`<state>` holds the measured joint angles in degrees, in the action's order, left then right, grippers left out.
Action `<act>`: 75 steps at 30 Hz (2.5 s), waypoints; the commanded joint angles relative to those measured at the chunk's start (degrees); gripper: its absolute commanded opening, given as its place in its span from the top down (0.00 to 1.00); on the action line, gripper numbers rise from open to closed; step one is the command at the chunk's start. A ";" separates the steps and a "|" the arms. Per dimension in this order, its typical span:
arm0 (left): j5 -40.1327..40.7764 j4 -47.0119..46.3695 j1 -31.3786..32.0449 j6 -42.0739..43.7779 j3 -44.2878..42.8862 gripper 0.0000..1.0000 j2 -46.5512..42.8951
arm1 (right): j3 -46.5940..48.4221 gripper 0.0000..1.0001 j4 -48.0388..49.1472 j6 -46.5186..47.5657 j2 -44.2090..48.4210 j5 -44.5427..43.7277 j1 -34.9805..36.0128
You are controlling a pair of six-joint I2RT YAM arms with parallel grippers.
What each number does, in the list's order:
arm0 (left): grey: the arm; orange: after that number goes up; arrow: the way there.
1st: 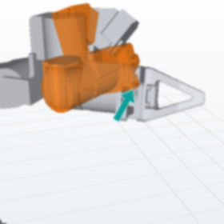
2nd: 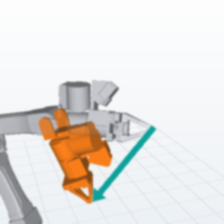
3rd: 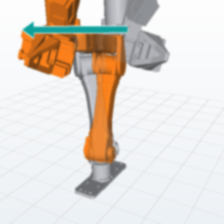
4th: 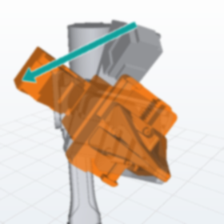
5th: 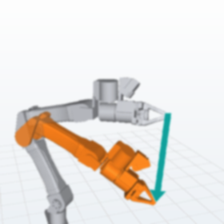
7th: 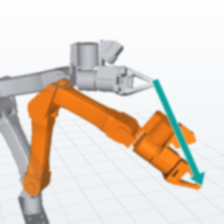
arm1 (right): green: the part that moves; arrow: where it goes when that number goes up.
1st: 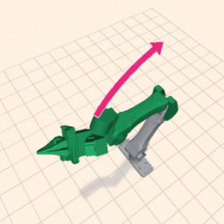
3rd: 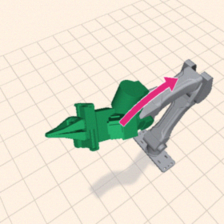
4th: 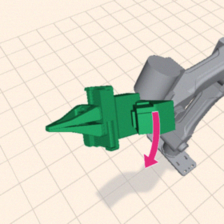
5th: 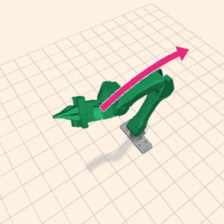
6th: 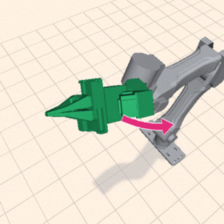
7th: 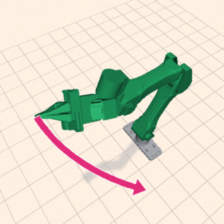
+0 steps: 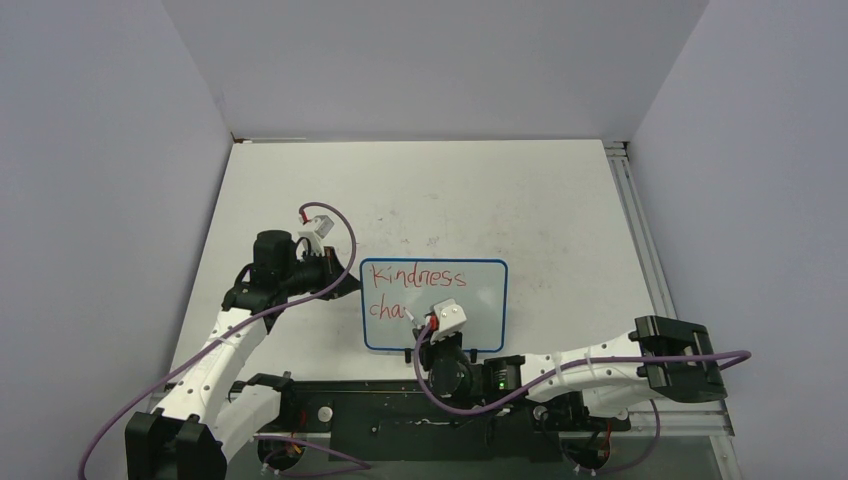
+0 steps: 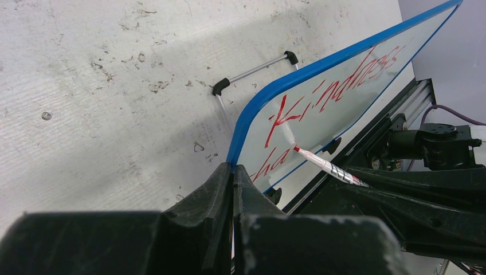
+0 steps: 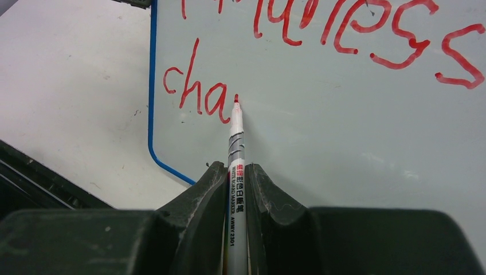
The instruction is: Write a sentence on the whiteboard
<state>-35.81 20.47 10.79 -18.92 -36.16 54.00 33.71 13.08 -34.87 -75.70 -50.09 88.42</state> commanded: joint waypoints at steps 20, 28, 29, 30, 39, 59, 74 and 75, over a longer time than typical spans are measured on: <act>-0.57 -0.97 0.19 0.37 -2.32 1.00 -0.58 | 0.99 0.95 -2.58 -3.31 -1.34 -5.51 1.71; -0.60 -1.04 0.15 0.37 -2.33 1.00 -0.38 | 1.17 0.95 0.01 -0.55 -0.58 -6.72 0.41; -0.58 -1.03 0.19 0.37 -2.33 1.00 -0.38 | 1.24 0.95 0.23 -0.33 -0.63 -6.62 0.23; -0.59 -1.00 0.18 0.37 -2.33 1.00 -0.38 | 1.31 0.95 0.36 -0.20 -0.74 -6.61 0.16; -0.66 -1.11 0.15 0.37 -2.33 1.00 -0.47 | 1.23 0.95 1.17 0.46 -0.16 -7.16 0.12; -0.67 -1.13 0.14 0.37 -2.33 1.00 -0.47 | 0.06 0.95 -6.32 -6.57 0.81 -8.36 1.89; -0.71 -1.05 0.16 0.37 -2.28 1.00 -0.56 | -0.14 0.95 -8.34 -10.02 -0.59 -7.88 3.55; -0.71 -1.05 0.19 0.37 -2.33 1.00 -0.56 | -0.14 0.95 -8.40 -10.01 -0.54 -7.92 3.64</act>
<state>-35.83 20.45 10.79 -18.92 -36.16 54.00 33.71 6.61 -43.42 -76.25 -56.16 91.66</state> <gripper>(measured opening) 0.007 0.157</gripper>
